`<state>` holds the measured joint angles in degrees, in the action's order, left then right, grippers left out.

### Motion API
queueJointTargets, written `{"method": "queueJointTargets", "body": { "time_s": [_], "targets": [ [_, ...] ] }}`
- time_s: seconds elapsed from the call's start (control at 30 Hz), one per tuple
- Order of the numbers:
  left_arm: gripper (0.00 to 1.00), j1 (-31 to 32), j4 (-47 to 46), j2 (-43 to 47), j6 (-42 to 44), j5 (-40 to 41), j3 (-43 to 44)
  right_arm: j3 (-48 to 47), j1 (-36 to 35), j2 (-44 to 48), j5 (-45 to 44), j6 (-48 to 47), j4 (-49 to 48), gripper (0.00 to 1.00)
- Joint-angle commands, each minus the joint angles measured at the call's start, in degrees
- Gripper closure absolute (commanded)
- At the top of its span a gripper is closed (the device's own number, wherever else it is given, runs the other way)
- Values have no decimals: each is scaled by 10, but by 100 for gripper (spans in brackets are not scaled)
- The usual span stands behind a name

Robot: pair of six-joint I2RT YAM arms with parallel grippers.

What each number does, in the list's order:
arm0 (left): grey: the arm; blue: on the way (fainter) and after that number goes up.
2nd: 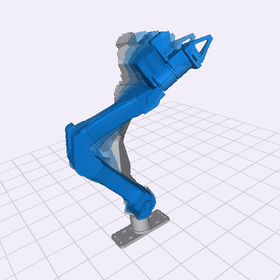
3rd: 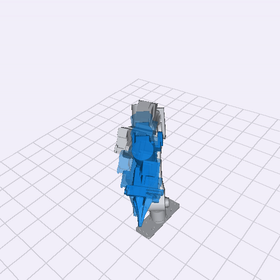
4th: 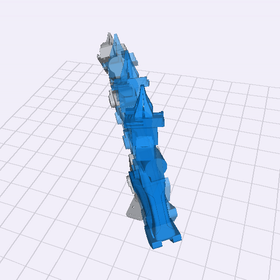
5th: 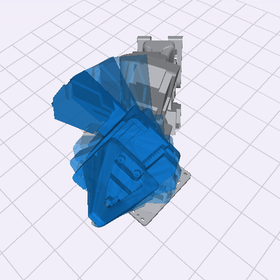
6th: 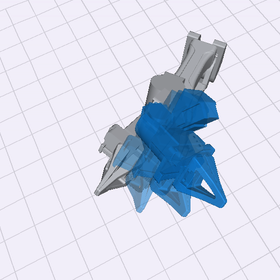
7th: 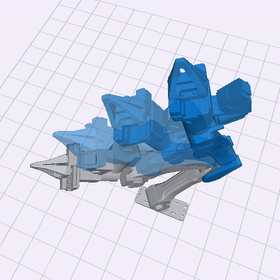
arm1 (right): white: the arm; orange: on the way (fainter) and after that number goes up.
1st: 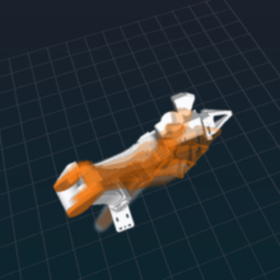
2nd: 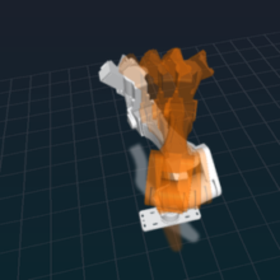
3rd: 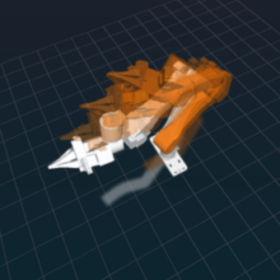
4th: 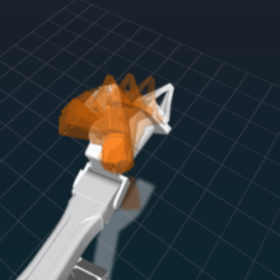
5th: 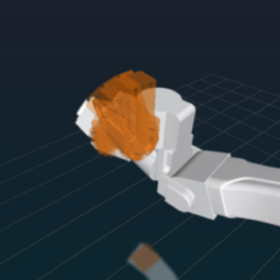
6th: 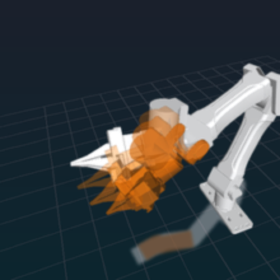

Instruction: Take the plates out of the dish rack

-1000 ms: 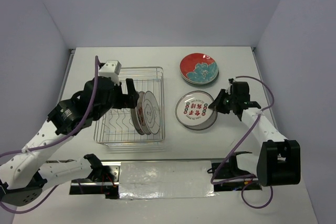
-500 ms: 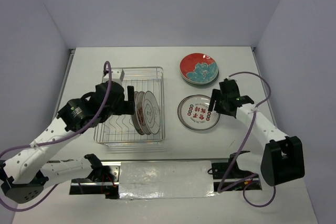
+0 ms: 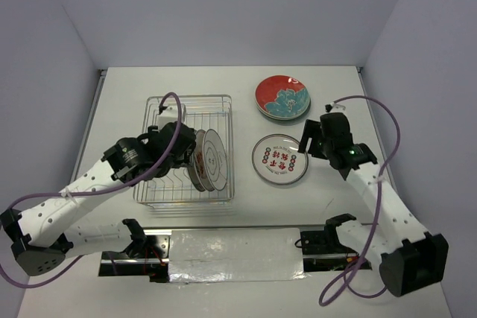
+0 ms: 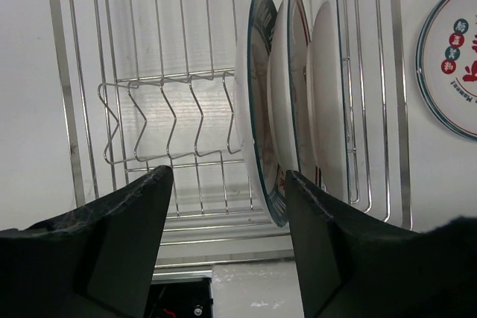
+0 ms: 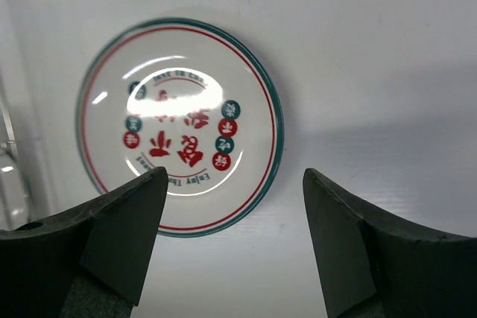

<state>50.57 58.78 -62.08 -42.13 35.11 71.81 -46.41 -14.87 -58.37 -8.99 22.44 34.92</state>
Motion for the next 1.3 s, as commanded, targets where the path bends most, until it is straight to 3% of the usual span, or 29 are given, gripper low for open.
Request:
{"method": "queueJointTargets", "body": {
  "time_s": [0.0,0.3,0.47,0.6,0.73,1.0,1.2,1.27],
  "targets": [
    [27,4,-1,-11,-24,33,-9,-21,-3,60,4,5,10,19],
    [34,5,-52,-25,-26,51,-39,-28,-3,70,3,-6,31,19],
    [43,6,-59,-55,-48,75,-55,-30,-6,65,6,-7,31,19],
    [57,6,-63,-76,-61,80,-64,-36,-6,68,-1,-10,37,19],
    [79,6,-52,-81,-74,87,-47,-41,-6,70,-11,-11,46,19],
    [100,7,35,-99,-95,146,71,-57,-9,68,-14,-13,58,19],
    [100,6,198,-175,-133,249,205,-81,-11,70,-15,-20,73,19],
    [100,-7,199,-191,-87,262,226,-91,-11,70,-19,-24,79,19]
  ]
}}
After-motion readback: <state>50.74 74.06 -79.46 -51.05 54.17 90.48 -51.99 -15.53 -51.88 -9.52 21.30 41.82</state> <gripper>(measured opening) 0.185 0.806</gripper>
